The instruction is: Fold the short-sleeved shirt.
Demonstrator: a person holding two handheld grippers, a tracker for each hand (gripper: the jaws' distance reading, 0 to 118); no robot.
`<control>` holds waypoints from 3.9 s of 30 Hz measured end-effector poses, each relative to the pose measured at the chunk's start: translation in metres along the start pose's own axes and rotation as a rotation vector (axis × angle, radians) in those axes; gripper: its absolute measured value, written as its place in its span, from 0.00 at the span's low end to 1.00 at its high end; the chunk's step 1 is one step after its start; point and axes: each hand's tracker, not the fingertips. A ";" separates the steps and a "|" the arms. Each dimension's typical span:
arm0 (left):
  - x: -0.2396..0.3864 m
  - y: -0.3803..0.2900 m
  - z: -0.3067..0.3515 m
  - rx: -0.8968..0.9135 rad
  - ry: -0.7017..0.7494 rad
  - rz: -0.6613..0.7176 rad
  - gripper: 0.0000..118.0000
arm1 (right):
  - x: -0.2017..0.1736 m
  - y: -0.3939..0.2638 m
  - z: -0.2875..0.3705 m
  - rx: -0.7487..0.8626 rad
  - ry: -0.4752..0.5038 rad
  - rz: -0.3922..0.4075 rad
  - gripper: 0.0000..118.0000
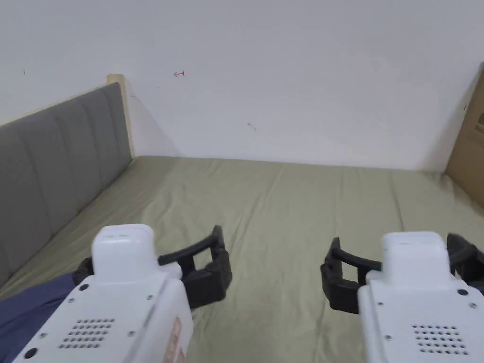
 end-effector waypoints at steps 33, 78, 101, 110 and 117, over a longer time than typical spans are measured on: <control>0.029 0.005 -0.001 -0.028 0.003 -0.198 1.00 | 0.022 -0.017 -0.008 -0.129 -0.027 -0.261 1.00; -0.147 0.045 0.073 -0.114 0.590 -0.134 0.00 | -0.169 0.031 0.005 -0.190 0.699 -0.282 0.00; -0.228 -0.198 -0.203 -1.057 0.403 -0.019 0.85 | -0.182 -0.068 -0.087 -0.575 0.562 -0.212 0.00; -0.230 -0.178 -0.188 -0.925 0.444 0.090 0.01 | -0.166 -0.085 -0.094 -0.641 0.518 -0.252 0.00; -0.222 -0.142 -0.195 -0.943 0.404 0.321 0.01 | -0.124 -0.090 -0.094 -0.646 0.450 -0.308 0.00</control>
